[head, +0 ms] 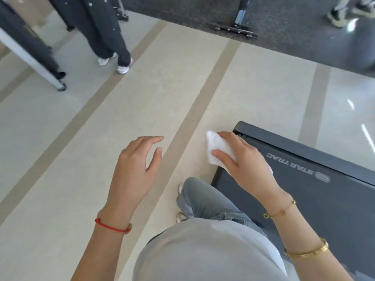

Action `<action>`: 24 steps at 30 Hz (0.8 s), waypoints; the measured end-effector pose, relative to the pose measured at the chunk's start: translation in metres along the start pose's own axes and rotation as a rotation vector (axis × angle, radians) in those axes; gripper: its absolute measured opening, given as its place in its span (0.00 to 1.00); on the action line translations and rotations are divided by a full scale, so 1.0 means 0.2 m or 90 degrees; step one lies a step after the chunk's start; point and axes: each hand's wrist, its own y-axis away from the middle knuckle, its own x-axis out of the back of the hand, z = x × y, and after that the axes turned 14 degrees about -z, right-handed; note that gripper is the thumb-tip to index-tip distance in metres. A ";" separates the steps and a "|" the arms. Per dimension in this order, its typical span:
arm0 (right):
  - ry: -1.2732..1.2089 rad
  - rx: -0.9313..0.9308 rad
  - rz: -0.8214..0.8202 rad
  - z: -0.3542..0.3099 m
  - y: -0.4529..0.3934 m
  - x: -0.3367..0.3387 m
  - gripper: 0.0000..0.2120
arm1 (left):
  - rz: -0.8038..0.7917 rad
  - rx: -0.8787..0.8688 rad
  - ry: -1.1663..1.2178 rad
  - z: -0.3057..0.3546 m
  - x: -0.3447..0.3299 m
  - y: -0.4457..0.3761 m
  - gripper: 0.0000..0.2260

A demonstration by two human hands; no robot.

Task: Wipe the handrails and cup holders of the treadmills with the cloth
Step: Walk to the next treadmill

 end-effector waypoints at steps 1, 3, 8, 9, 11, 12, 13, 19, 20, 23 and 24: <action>-0.007 -0.015 0.008 0.01 -0.05 0.01 0.17 | -0.012 -0.012 -0.001 -0.01 0.01 -0.09 0.11; -0.021 -0.038 0.024 0.05 -0.15 0.05 0.17 | -0.033 -0.036 -0.001 -0.02 0.02 -0.27 0.11; -0.052 -0.099 0.089 0.19 -0.45 0.19 0.18 | -0.082 -0.119 -0.018 0.02 0.04 -0.81 0.12; -0.055 -0.108 0.100 0.22 -0.51 0.23 0.18 | -0.089 -0.134 -0.021 0.05 0.04 -0.93 0.11; -0.068 -0.134 0.122 0.31 -0.64 0.33 0.17 | -0.106 -0.166 -0.025 0.12 0.02 -1.19 0.11; -0.075 -0.147 0.136 0.36 -0.70 0.38 0.17 | -0.116 -0.183 -0.027 0.16 0.02 -1.31 0.11; -0.081 -0.163 0.149 0.41 -0.75 0.44 0.16 | -0.126 -0.200 -0.029 0.21 0.01 -1.44 0.11; -0.084 -0.222 0.213 0.63 -1.04 0.78 0.16 | -0.163 -0.299 -0.034 0.52 -0.04 -2.04 0.11; -0.095 -0.231 0.226 0.67 -1.08 0.82 0.15 | -0.172 -0.312 -0.034 0.56 -0.06 -2.13 0.11; -0.127 -0.270 0.255 0.78 -1.17 0.92 0.15 | -0.208 -0.350 -0.032 0.67 -0.13 -2.38 0.11; -0.139 -0.284 0.265 0.82 -1.20 0.95 0.15 | -0.220 -0.361 -0.031 0.71 -0.15 -2.46 0.11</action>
